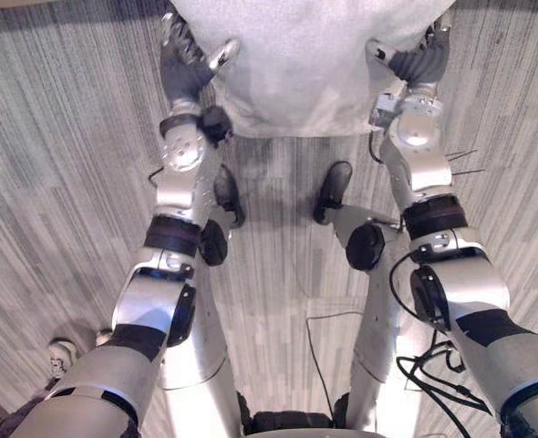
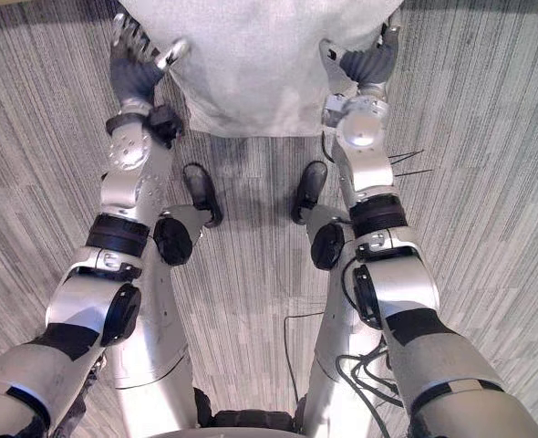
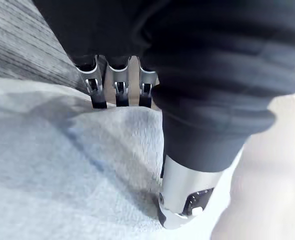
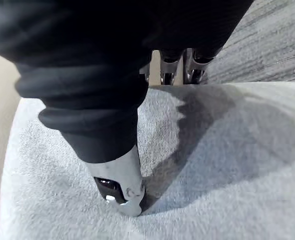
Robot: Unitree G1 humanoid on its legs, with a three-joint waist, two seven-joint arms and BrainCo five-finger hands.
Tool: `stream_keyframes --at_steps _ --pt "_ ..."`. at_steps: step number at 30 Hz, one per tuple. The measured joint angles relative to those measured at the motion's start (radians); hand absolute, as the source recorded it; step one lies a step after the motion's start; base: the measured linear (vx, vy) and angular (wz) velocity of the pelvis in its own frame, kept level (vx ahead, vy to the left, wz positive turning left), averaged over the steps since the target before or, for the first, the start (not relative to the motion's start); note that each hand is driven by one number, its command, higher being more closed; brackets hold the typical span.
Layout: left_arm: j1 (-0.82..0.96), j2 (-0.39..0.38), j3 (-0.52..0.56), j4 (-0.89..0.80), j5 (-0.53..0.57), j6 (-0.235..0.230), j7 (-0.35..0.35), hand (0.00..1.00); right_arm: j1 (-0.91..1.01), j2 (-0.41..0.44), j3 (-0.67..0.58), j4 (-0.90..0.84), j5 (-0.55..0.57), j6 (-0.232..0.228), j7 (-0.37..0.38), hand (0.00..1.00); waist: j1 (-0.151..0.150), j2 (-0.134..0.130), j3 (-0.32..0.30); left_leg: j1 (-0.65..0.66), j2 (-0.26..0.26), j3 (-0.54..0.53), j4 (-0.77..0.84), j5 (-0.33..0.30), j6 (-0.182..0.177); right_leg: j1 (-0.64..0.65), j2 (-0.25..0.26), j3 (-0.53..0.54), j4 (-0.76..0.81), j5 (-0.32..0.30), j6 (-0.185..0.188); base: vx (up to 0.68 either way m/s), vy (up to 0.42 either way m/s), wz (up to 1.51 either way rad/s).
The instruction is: Pick up cushions and gather them together orderly.
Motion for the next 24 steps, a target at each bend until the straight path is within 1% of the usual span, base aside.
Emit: stream_keyframes --at_steps 2,4,6,7,10,11,12,13,14,15,16,17,18,19,20,22,23,24 --pt "0.001 0.021 0.000 -0.010 0.000 0.001 0.004 1.00 0.001 0.003 0.010 -0.030 0.019 0.000 0.000 1.00 -0.006 0.000 0.000 0.000 0.000 -0.001 0.000 0.001 -0.002 0.000 0.000 -0.001 0.000 0.000 0.000 -0.02 0.011 0.00" --pt "0.023 0.032 -0.002 -0.056 0.002 0.001 0.014 1.00 0.016 0.002 0.031 -0.070 0.028 0.000 0.001 1.00 -0.011 0.000 0.000 0.002 0.002 -0.003 0.001 0.002 -0.003 0.002 0.002 -0.003 0.000 0.001 -0.001 -0.04 0.022 -0.03" --pt "0.062 0.042 -0.015 -0.110 0.002 0.001 0.016 1.00 0.098 0.005 0.046 -0.184 0.038 -0.001 0.019 1.00 -0.011 0.001 -0.001 0.018 0.011 -0.007 0.003 0.002 -0.003 0.023 0.006 -0.011 -0.003 0.001 -0.001 -0.03 0.021 -0.06" --pt "0.078 0.044 -0.020 -0.127 0.002 0.001 0.018 1.00 0.122 0.007 0.051 -0.212 0.039 -0.002 0.026 1.00 -0.011 0.001 -0.002 0.031 0.014 -0.008 0.000 0.002 -0.003 0.037 0.010 -0.013 -0.008 0.001 -0.001 -0.02 0.014 -0.09" --pt "0.207 0.035 -0.030 -0.224 0.024 -0.001 0.018 1.00 0.259 0.034 0.073 -0.339 0.039 -0.007 0.049 1.00 -0.012 0.002 -0.005 0.166 0.019 -0.011 -0.053 0.003 -0.004 0.178 0.027 -0.026 -0.068 0.002 -0.004 0.00 0.000 -0.01" --pt "0.269 0.023 -0.030 -0.267 0.042 -0.006 0.018 1.00 0.333 0.050 0.082 -0.402 0.039 -0.021 0.061 1.00 -0.012 0.001 -0.010 0.239 0.020 -0.011 -0.086 0.004 -0.007 0.254 0.038 -0.032 -0.106 0.003 -0.005 -0.04 -0.029 0.03" --pt "0.352 0.000 -0.030 -0.330 0.061 -0.021 0.017 1.00 0.431 0.070 0.095 -0.499 0.038 -0.049 0.076 1.00 -0.011 0.002 -0.012 0.343 0.020 -0.007 -0.142 0.008 -0.019 0.360 0.048 -0.042 -0.166 0.002 -0.002 -0.04 -0.027 0.04" --pt "0.369 -0.005 -0.030 -0.344 0.061 -0.023 0.016 1.00 0.451 0.075 0.096 -0.521 0.038 -0.053 0.079 1.00 -0.010 0.002 -0.012 0.366 0.020 -0.005 -0.154 0.008 -0.020 0.384 0.051 -0.043 -0.181 0.003 -0.001 -0.03 -0.038 0.07" --pt "0.435 -0.030 -0.031 -0.393 0.069 -0.023 0.015 1.00 0.526 0.102 0.097 -0.585 0.038 -0.067 0.090 1.00 -0.009 0.003 -0.014 0.460 0.017 0.001 -0.208 0.004 -0.027 0.481 0.054 -0.058 -0.237 0.004 -0.002 0.00 -0.023 0.04" --pt "0.480 -0.046 -0.033 -0.417 0.075 -0.024 0.013 1.00 0.571 0.116 0.101 -0.610 0.037 -0.076 0.094 1.00 -0.009 0.003 -0.040 0.491 0.016 0.005 -0.235 0.004 -0.028 0.513 0.053 -0.066 -0.265 0.005 -0.002 0.00 0.000 0.00" --pt "0.587 -0.080 -0.049 -0.454 0.096 -0.036 0.010 1.00 0.681 0.139 0.122 -0.648 0.036 -0.100 0.115 1.00 -0.009 0.003 -0.145 0.514 0.015 0.014 -0.282 0.007 -0.032 0.539 0.053 -0.079 -0.316 0.008 0.004 0.09 -0.001 0.00" --pt "0.665 -0.102 -0.061 -0.494 0.105 -0.042 0.009 1.00 0.764 0.150 0.137 -0.695 0.036 -0.117 0.133 1.00 -0.007 0.005 -0.159 0.610 0.013 0.025 -0.328 0.018 -0.041 0.634 0.053 -0.092 -0.363 0.017 0.011 0.13 0.011 0.01" --pt "0.701 -0.110 -0.062 -0.514 0.109 -0.042 0.007 1.00 0.798 0.155 0.147 -0.711 0.036 -0.122 0.141 1.00 -0.007 0.005 -0.159 0.658 0.013 0.030 -0.345 0.021 -0.044 0.682 0.054 -0.095 -0.382 0.023 0.003 0.22 0.011 0.10" --pt "0.774 -0.130 -0.064 -0.556 0.113 -0.042 -0.002 1.00 0.871 0.162 0.165 -0.743 0.036 -0.131 0.165 1.00 -0.010 0.005 -0.163 0.756 0.009 0.041 -0.387 0.018 -0.050 0.777 0.056 -0.099 -0.421 0.024 0.001 0.18 -0.001 0.11" --pt "0.821 -0.144 -0.064 -0.582 0.119 -0.045 -0.012 1.00 0.923 0.165 0.173 -0.768 0.036 -0.132 0.184 1.00 -0.011 0.005 -0.177 0.813 0.001 0.045 -0.420 0.018 -0.050 0.830 0.057 -0.101 -0.453 0.025 0.003 0.22 -0.001 0.13" --pt "0.923 -0.167 -0.068 -0.629 0.120 -0.054 -0.033 1.00 1.023 0.165 0.191 -0.793 0.036 -0.137 0.223 1.00 -0.012 0.013 -0.223 0.914 -0.007 0.059 -0.480 0.019 -0.052 0.930 0.062 -0.107 -0.523 0.031 0.013 0.21 0.023 0.07" --pt "0.968 -0.171 -0.068 -0.641 0.119 -0.065 -0.046 1.00 1.063 0.166 0.200 -0.794 0.036 -0.138 0.245 1.00 -0.011 0.016 -0.236 0.970 -0.016 0.068 -0.515 0.019 -0.052 0.983 0.065 -0.106 -0.557 0.034 0.019 0.18 0.032 0.03" --pt "0.991 -0.173 -0.068 -0.646 0.119 -0.069 -0.053 1.00 1.083 0.166 0.205 -0.794 0.036 -0.138 0.252 1.00 -0.011 0.017 -0.242 0.995 -0.019 0.071 -0.530 0.019 -0.052 1.007 0.065 -0.105 -0.572 0.034 0.023 0.17 0.032 0.03"
